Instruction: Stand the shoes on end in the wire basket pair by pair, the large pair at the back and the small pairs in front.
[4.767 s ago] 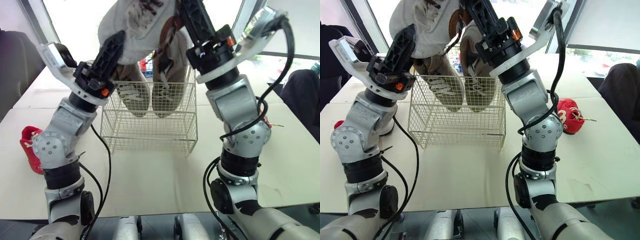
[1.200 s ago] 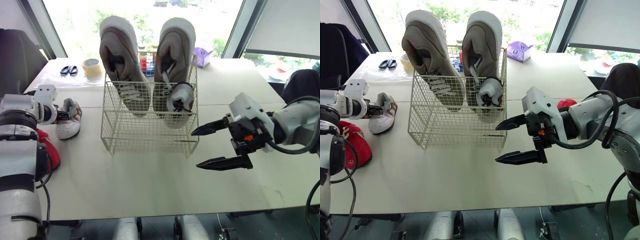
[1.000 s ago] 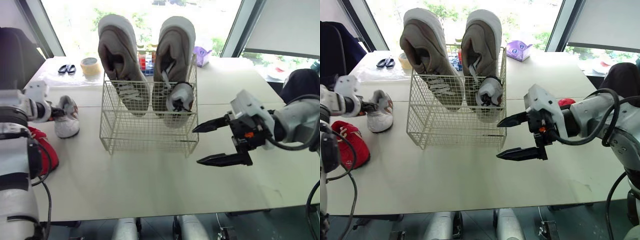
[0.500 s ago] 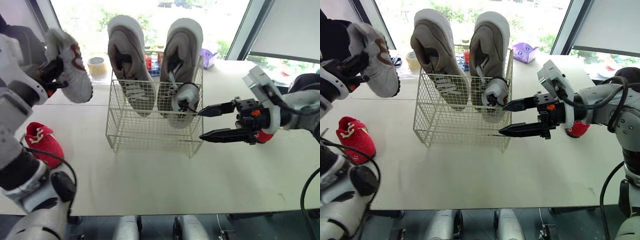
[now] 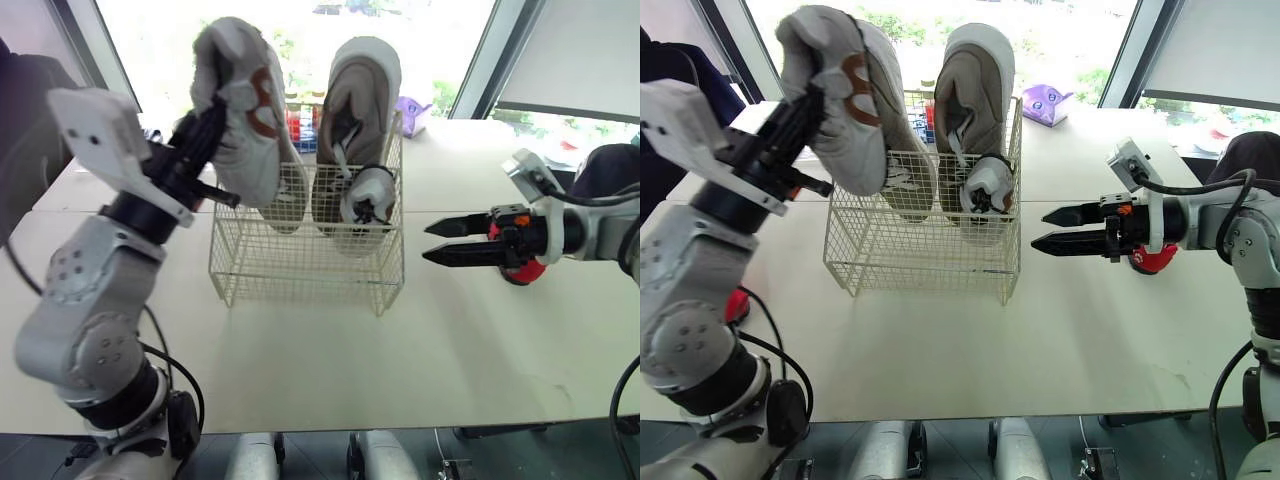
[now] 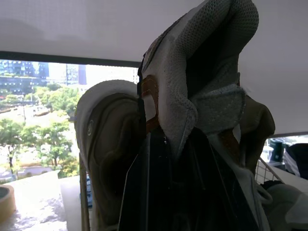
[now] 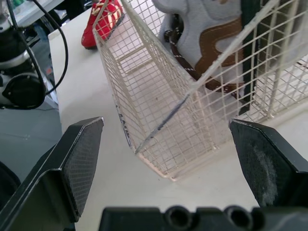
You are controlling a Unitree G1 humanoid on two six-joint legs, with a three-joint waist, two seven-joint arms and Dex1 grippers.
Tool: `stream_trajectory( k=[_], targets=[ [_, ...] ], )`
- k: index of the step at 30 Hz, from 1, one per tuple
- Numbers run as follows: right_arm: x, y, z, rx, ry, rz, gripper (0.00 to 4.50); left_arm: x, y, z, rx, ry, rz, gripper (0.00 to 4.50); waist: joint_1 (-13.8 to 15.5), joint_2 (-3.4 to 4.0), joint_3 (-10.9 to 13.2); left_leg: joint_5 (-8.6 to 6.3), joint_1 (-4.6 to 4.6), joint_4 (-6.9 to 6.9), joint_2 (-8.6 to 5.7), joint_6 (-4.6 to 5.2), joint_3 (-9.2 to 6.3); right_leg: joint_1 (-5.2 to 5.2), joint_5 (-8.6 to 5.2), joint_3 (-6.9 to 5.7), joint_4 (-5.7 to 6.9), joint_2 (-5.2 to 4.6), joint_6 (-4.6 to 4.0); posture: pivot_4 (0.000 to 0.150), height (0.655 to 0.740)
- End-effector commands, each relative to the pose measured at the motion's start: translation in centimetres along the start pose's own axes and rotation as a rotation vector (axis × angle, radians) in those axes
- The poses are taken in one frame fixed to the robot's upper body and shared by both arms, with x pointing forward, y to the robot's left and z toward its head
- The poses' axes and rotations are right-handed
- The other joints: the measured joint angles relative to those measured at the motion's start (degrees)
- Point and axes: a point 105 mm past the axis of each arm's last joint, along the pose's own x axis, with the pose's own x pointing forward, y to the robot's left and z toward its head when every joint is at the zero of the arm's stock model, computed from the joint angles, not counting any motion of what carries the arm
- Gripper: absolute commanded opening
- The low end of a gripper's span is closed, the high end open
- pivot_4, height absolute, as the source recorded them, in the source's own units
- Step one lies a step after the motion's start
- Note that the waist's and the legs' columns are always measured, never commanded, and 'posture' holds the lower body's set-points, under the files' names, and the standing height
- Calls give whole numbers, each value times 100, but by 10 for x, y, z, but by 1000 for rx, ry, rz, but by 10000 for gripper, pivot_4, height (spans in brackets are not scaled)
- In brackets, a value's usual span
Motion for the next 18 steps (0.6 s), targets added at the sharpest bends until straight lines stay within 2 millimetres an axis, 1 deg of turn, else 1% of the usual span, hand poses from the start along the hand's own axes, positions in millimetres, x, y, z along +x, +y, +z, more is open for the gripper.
stream_trajectory(
  k=[1, 4, 7, 10, 12, 14, 18],
  targets=[
    [-10, 4, 16, -65, -39, -21, 45000, 5, -5, 5, 61, -76, -22, 334, 3, 1, 0, 0, 0, 0, 0, 0, 0, 0, 0, 0, 0, 2, 0, 1500, 6552],
    [-9, 2, 18, -66, -45, -27, 45000, 14, -9, -3, 89, -91, -39, 334, 21, 2, -1, 0, 0, 0, 0, 0, 3, 1, 0, -1, 0, 3, 0, 1500, 6552],
    [-8, 4, 17, -68, -50, -25, 45000, 20, -15, -19, 101, -88, -59, 334, 36, 3, -1, 0, -1, 3, -5, 1, 2, 8, -1, -4, -3, 1, -2, 1500, 6552],
    [-7, 5, 16, -65, -49, -29, 45000, 23, -18, -34, 101, -80, -65, 334, 35, 4, -2, -1, 0, 4, -8, 3, 3, 13, -1, -4, -6, -3, -2, 1500, 6552],
    [-8, 6, 16, -63, -47, -30, 45000, 23, -19, -39, 101, -78, -59, 334, 26, 5, -3, -1, 0, 4, -9, 3, 2, 12, -1, -4, -6, -3, -2, 1500, 6552],
    [-8, 9, 15, -58, -45, -29, 45000, 19, -17, -50, 94, -56, -37, 334, 15, 5, -3, -1, -2, 4, -7, 4, 2, 9, -1, -4, -6, -2, -1, 1500, 6552],
    [-9, 12, 14, -50, -50, -42, 45000, 4, -11, -79, 94, 25, 6, 334, -3, 15, -4, -3, 1, -2, -3, 7, 0, 5, 0, -3, -6, 0, 0, 1500, 6552]
  ],
)
